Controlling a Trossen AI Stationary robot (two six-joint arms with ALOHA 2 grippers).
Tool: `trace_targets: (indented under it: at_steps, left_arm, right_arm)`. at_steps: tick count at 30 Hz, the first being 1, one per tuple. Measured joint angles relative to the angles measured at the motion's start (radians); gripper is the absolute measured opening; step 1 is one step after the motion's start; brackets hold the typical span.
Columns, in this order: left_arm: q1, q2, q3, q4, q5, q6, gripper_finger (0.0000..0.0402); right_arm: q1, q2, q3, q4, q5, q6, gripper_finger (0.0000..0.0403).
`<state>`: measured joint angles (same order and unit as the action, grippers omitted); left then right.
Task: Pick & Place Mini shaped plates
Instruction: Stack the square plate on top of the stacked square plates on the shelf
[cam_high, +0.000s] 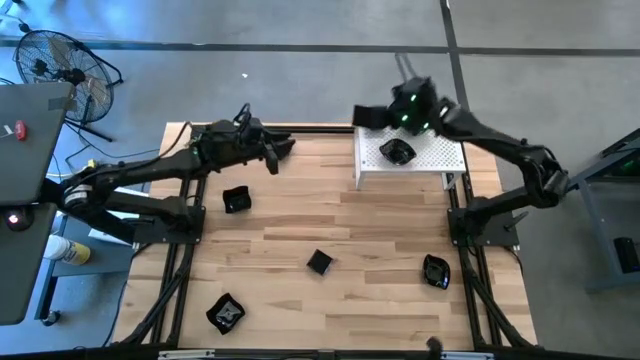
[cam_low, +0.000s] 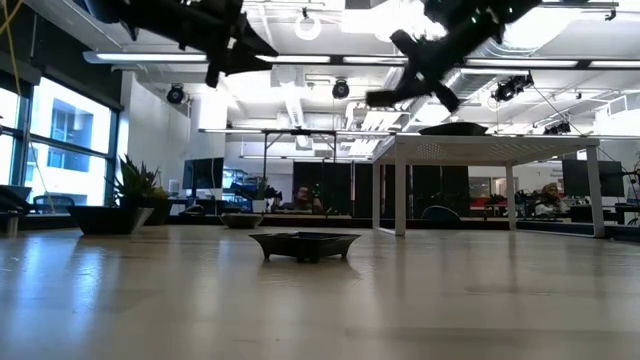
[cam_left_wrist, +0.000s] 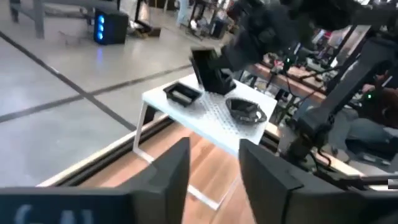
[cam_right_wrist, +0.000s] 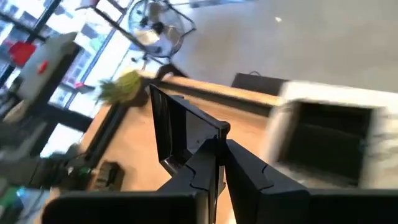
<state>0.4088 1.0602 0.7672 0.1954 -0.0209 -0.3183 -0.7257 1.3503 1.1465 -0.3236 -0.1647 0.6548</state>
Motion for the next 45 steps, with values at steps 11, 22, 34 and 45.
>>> trace_targets:
  at_steps: [11,22,34,45]
  left_arm:
    - [-0.003,0.006,0.0,0.003,0.058,0.005,0.0008]
    - [-0.003,0.006,0.0,-0.027,0.057,0.001,0.0016]
    - [-0.003,0.006,0.0,-0.05,0.065,0.0,0.0017]
    - [-0.003,0.006,0.0,-0.073,0.066,0.0,0.0017]
  right_arm:
    - [-0.238,0.067,0.156,-0.244,-0.201,-0.152,0.0025]
    - [-0.273,0.316,0.378,-0.516,-0.317,-0.295,0.0025]
    - [-0.289,0.342,0.381,-0.529,-0.315,-0.302,0.0048]
    - [-0.293,0.331,0.381,-0.532,-0.314,-0.335,0.0084]
